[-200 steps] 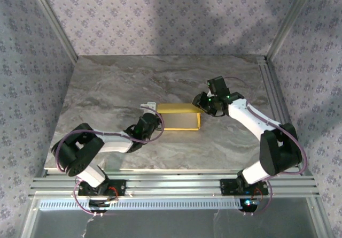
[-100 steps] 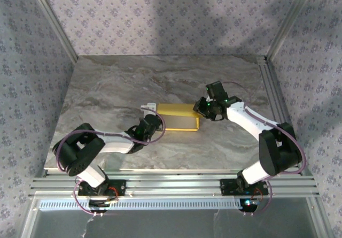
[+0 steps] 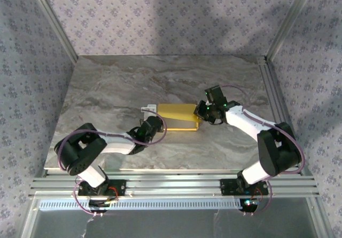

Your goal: Fold the paper box

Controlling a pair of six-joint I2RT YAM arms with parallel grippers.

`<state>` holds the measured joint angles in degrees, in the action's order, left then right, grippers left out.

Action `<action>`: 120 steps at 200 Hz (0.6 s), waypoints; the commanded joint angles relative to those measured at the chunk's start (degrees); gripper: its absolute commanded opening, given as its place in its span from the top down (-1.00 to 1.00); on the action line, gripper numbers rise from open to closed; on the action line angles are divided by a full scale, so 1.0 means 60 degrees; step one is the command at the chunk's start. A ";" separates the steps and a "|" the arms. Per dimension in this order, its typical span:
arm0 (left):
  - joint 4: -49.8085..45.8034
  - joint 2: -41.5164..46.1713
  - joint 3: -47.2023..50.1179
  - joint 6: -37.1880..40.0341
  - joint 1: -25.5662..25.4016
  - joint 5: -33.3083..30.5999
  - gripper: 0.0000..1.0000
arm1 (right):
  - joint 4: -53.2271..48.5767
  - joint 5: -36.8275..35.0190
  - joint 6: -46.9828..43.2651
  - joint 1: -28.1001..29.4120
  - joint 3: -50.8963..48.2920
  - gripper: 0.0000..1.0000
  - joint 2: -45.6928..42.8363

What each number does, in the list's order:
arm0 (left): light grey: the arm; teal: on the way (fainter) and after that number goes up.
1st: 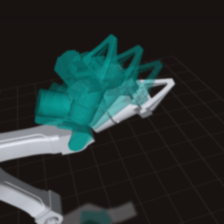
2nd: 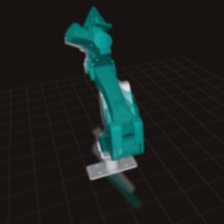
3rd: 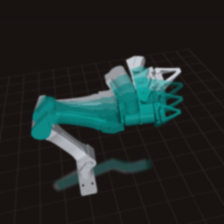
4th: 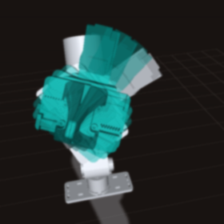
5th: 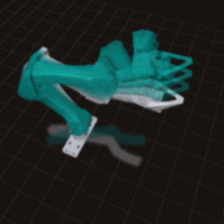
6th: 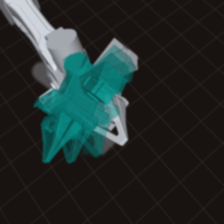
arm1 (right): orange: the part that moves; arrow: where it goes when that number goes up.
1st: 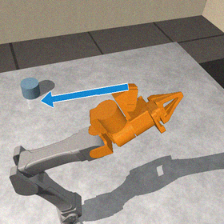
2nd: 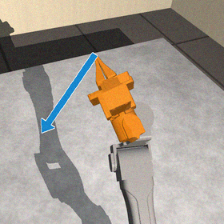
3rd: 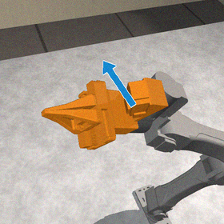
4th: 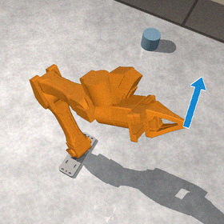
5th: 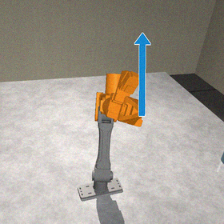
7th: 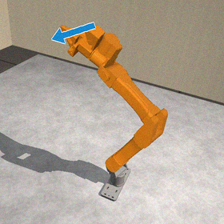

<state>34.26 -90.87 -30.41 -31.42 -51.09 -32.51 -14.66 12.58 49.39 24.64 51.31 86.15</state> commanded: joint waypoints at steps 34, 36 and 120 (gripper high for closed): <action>-0.0795 -0.0397 0.0341 -0.0421 -0.0201 0.0416 0.93 | 0.0072 -0.0197 0.0084 0.0287 -0.0611 0.72 0.0027; -0.0790 -0.0404 0.0338 -0.0430 -0.0212 0.0418 0.92 | 0.0081 -0.0208 0.0077 0.0287 -0.0637 0.72 0.0034; -0.0524 -0.0557 0.0732 -0.1125 -0.0230 0.1084 0.47 | 0.0471 -0.0594 -0.0235 0.0302 -0.1096 0.77 0.0175</action>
<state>35.46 -92.49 -27.66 -35.73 -51.92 -30.55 -9.61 10.46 49.06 25.91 46.83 85.65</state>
